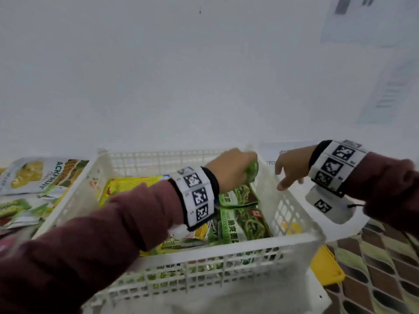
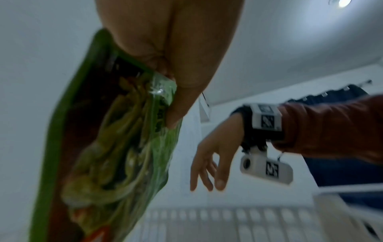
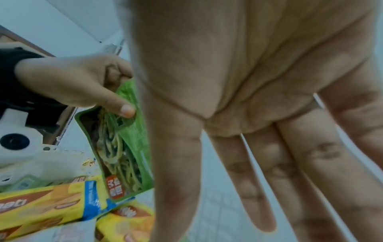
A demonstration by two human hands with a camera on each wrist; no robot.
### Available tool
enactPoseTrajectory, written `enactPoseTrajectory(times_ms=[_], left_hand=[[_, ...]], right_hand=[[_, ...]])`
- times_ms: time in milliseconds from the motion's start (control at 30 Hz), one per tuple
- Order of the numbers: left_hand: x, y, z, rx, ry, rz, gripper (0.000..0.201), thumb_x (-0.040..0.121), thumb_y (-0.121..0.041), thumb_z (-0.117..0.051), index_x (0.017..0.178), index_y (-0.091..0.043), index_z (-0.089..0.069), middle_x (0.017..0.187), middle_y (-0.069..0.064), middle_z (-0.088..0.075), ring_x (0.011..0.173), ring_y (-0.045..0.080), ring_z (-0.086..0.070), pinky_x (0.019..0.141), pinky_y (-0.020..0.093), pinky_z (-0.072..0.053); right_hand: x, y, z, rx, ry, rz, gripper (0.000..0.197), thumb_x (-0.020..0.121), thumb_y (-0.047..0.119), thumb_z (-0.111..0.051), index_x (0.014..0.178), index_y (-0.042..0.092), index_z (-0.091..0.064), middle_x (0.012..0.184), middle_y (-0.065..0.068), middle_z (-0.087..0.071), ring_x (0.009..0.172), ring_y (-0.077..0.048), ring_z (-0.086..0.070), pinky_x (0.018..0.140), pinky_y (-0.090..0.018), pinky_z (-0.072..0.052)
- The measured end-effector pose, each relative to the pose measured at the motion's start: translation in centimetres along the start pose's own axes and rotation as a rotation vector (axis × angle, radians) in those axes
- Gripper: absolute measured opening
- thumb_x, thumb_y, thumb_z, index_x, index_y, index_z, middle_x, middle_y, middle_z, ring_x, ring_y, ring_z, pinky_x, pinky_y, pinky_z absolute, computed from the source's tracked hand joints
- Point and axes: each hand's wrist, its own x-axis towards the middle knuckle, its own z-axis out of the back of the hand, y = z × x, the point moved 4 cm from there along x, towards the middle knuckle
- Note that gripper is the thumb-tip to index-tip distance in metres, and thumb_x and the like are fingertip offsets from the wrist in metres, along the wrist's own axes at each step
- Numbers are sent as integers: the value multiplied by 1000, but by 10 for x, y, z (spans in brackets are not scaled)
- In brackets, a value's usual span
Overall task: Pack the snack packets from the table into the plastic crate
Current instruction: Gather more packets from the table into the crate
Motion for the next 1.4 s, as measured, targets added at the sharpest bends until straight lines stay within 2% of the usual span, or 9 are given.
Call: enactPoseTrajectory(times_ms=[67, 233, 400, 600, 800, 900, 1000, 1133, 1400], left_hand=[[2, -9, -22, 47, 123, -29, 28, 91, -7, -45, 119, -3, -49, 105, 19, -58, 93, 29, -56, 66, 25, -31], [-4, -26, -68, 76, 456, -185, 32, 93, -19, -51, 120, -2, -55, 112, 18, -63, 102, 28, -58, 85, 31, -44], [-4, -11, -85, -40, 644, -70, 57, 91, -33, -56, 142, -14, -38, 146, 7, -39, 133, 22, -36, 107, 28, -29], [-5, 4, -104, 195, 770, -9, 70, 85, -19, -65, 145, -27, -28, 142, 16, -30, 124, 34, -43, 91, 37, -42], [-1, 3, -106, 224, 699, -23, 71, 86, -23, -65, 145, -25, -27, 144, 15, -27, 122, 32, -44, 72, 27, -41], [-2, 8, -84, 97, 605, 18, 73, 85, -27, -66, 146, -20, -27, 147, 12, -26, 132, 28, -34, 93, 31, -40], [-5, 32, -34, -70, 403, 154, 60, 86, -28, -64, 140, -15, -39, 141, 9, -38, 127, 25, -40, 95, 26, -36], [-31, 91, 30, -20, 246, 404, 48, 87, -31, -62, 130, -16, -48, 132, 7, -48, 118, 21, -48, 83, 19, -31], [-107, 173, 88, 65, 176, 737, 49, 85, -30, -65, 129, -12, -51, 127, 8, -54, 99, 21, -52, 77, 24, -39]], right_hand=[[4, 1, -5, 41, -16, 37, 67, 85, 40, -62, 133, -1, -40, 82, -5, -66, 87, -21, -62, 86, -30, -50], [1, 5, -7, -12, 6, 68, 61, 87, 38, -60, 126, -7, -48, 65, 1, -59, 78, -19, -54, 56, -17, -39], [-6, 9, -5, -73, -57, 56, 54, 92, 37, -53, 124, -7, -52, 110, -12, -68, 79, -13, -49, 37, -5, -28], [-8, 13, -5, -153, -31, 67, 53, 90, 40, -54, 123, -2, -55, 92, -4, -71, 57, -9, -48, 42, -6, -27], [-4, 19, 0, -227, 1, 110, 34, 89, 36, -58, 98, 4, -51, 58, 8, -43, 48, -2, -38, 32, -1, -30], [-6, 26, 8, -233, 7, 98, 32, 87, 35, -61, 87, 5, -49, 60, 6, -39, 35, 1, -42, 29, -4, -28], [-5, 42, 24, -244, -63, 131, 49, 87, 39, -60, 116, 0, -56, 62, 5, -41, 47, -4, -43, 34, -5, -29], [-4, 88, 48, -171, -224, 365, 47, 82, 35, -67, 122, 14, -54, 89, 4, -55, 85, -14, -48, 71, -23, -40], [9, 246, 46, -98, -217, 822, 53, 90, 27, -58, 138, 12, -40, 139, -5, -47, 123, -20, -47, 90, -23, -37]])
